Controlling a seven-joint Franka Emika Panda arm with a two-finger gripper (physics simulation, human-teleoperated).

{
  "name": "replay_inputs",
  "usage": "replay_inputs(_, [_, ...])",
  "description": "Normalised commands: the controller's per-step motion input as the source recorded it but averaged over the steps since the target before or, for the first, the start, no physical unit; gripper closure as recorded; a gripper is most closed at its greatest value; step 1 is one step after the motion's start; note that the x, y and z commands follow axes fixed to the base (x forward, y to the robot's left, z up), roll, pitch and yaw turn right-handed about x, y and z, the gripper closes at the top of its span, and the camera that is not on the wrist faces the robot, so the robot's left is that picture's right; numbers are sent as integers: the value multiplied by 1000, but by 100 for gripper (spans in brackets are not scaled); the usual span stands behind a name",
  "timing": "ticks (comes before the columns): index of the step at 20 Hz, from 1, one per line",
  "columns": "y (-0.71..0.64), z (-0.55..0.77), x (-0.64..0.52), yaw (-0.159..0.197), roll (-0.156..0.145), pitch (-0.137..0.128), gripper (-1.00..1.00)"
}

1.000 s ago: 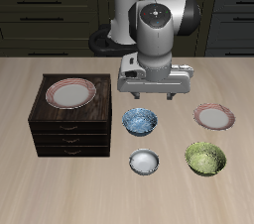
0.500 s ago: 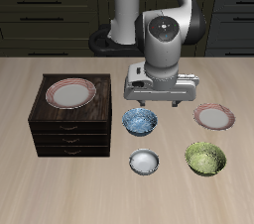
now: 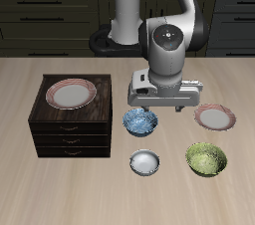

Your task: Place the blue bowl onto the plate that is on the left side of the table

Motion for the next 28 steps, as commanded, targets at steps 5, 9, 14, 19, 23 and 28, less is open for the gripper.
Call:
replay_inputs(5, [-33, -110, 2, 1, -6, 1, -100])
replay_inputs(9, [52, -221, -81, -21, 10, 18, -100])
replay_inputs(14, [81, -148, -98, 18, 5, -18, -100])
replay_inputs(19, [6, -144, -31, -14, -4, -9, -100])
replay_inputs(23, [-47, -185, -30, 5, -3, 8, -100])
replay_inputs(28, [-54, -176, 44, -7, -7, 22, -100])
